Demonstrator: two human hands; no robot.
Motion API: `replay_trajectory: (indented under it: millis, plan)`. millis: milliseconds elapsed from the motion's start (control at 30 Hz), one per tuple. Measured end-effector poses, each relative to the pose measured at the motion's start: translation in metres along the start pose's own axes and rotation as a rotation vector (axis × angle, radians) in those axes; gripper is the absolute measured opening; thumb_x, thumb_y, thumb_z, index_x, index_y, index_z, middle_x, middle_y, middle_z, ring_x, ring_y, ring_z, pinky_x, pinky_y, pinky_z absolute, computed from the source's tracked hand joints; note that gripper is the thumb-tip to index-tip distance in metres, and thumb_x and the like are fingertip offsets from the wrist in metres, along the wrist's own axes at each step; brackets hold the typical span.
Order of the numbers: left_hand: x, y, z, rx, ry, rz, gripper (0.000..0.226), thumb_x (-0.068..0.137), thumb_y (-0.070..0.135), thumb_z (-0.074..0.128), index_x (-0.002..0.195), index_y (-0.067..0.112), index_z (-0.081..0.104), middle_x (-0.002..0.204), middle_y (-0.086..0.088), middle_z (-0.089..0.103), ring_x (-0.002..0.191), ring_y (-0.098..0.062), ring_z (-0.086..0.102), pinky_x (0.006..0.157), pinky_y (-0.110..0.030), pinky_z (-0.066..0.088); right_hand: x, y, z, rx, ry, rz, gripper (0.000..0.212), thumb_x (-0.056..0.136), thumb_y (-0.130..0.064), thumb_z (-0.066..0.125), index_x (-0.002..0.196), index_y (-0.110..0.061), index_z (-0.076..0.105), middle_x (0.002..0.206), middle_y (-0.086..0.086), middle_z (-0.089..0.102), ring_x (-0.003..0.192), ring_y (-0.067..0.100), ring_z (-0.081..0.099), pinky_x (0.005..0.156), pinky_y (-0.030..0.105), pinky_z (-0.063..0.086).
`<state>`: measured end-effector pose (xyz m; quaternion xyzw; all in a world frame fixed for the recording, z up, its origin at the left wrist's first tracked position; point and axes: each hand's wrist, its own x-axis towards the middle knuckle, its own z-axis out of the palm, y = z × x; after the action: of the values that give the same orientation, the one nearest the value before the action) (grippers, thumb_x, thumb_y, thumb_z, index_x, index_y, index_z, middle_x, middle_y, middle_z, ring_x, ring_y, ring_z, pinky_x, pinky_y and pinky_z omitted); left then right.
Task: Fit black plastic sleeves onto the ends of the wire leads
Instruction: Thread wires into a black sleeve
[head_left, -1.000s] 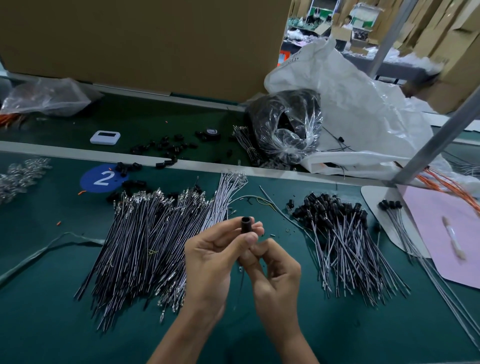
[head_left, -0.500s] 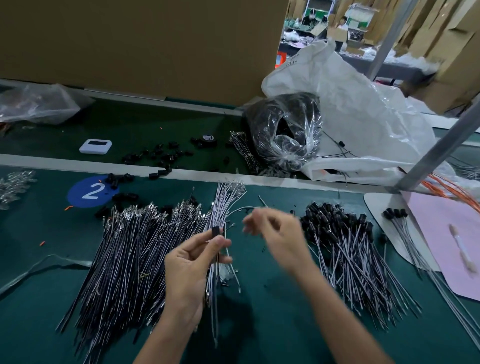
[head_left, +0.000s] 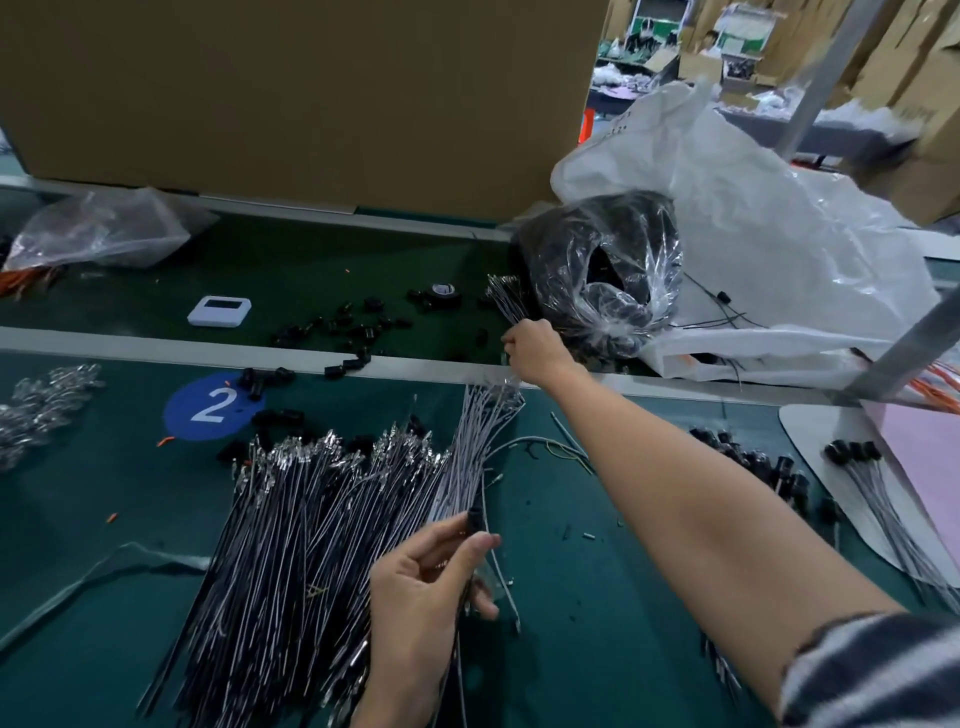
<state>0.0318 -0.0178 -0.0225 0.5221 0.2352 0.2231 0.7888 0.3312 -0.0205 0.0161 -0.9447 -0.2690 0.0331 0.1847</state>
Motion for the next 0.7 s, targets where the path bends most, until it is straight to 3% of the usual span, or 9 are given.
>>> replay_trajectory:
  millis: [133, 267, 367, 467, 533, 600, 700]
  plan:
    - [0.002, 0.000, -0.002, 0.011, -0.005, -0.006, 0.024, 0.063, 0.025, 0.079, 0.087, 0.024, 0.079, 0.084, -0.012, 0.076, 0.040, -0.020, 0.058, 0.043, -0.025, 0.052, 0.009, 0.003, 0.013, -0.090, -0.041, -0.015, 0.029, 0.096, -0.007, 0.050, 0.121, -0.007, 0.066, 0.120, 0.019, 0.062, 0.105, 0.038, 0.061, 0.091, 0.043, 0.052]
    - [0.000, 0.005, -0.001, 0.010, -0.034, 0.013, 0.029, 0.061, 0.031, 0.078, 0.090, 0.032, 0.078, 0.084, -0.010, 0.076, 0.041, -0.019, 0.059, 0.044, -0.024, 0.052, 0.010, 0.002, 0.018, -0.131, 0.037, -0.044, 0.031, 0.088, 0.005, 0.049, 0.110, -0.006, 0.070, 0.109, 0.017, 0.066, 0.095, 0.036, 0.063, 0.075, 0.037, 0.051]
    - [0.001, 0.006, -0.001, -0.002, -0.030, 0.028, 0.028, 0.063, 0.028, 0.078, 0.091, 0.028, 0.078, 0.083, -0.011, 0.076, 0.044, -0.019, 0.061, 0.049, -0.024, 0.054, 0.008, 0.002, 0.012, -0.077, 0.035, -0.031, 0.026, 0.086, 0.004, 0.052, 0.104, -0.003, 0.069, 0.107, 0.018, 0.065, 0.094, 0.035, 0.062, 0.077, 0.038, 0.053]
    - [0.002, 0.006, -0.001, -0.018, -0.018, 0.037, 0.031, 0.061, 0.029, 0.079, 0.089, 0.016, 0.078, 0.083, -0.013, 0.076, 0.060, -0.025, 0.071, 0.062, -0.025, 0.058, -0.010, -0.004, -0.007, 0.155, 0.117, -0.049, 0.016, 0.084, -0.003, 0.060, 0.096, -0.004, 0.072, 0.095, 0.012, 0.069, 0.093, 0.028, 0.065, 0.083, 0.034, 0.054]
    - [0.002, 0.005, -0.002, -0.034, -0.020, 0.032, 0.032, 0.065, 0.021, 0.077, 0.096, 0.010, 0.075, 0.086, -0.013, 0.076, 0.069, -0.027, 0.074, 0.065, -0.022, 0.058, -0.044, -0.012, -0.022, 0.378, 0.159, -0.112, 0.013, 0.082, -0.006, 0.068, 0.094, -0.008, 0.073, 0.084, 0.005, 0.071, 0.082, 0.018, 0.067, 0.082, 0.031, 0.056]
    - [0.001, 0.006, -0.001, -0.067, -0.025, 0.019, 0.032, 0.069, 0.013, 0.073, 0.100, 0.005, 0.073, 0.087, -0.014, 0.076, 0.074, -0.027, 0.074, 0.066, -0.021, 0.057, -0.092, -0.019, -0.038, 0.624, 0.084, -0.227, 0.013, 0.082, -0.005, 0.072, 0.093, -0.011, 0.074, 0.080, 0.001, 0.073, 0.074, 0.014, 0.069, 0.078, 0.031, 0.058]
    - [-0.001, 0.014, 0.004, -0.118, -0.035, 0.045, 0.036, 0.066, 0.015, 0.074, 0.101, 0.004, 0.072, 0.084, -0.015, 0.076, 0.071, -0.025, 0.074, 0.063, -0.023, 0.057, -0.169, -0.023, -0.052, 0.824, -0.023, -0.370, 0.018, 0.084, -0.002, 0.071, 0.091, -0.018, 0.072, 0.084, -0.004, 0.074, 0.081, 0.014, 0.072, 0.079, 0.026, 0.057]
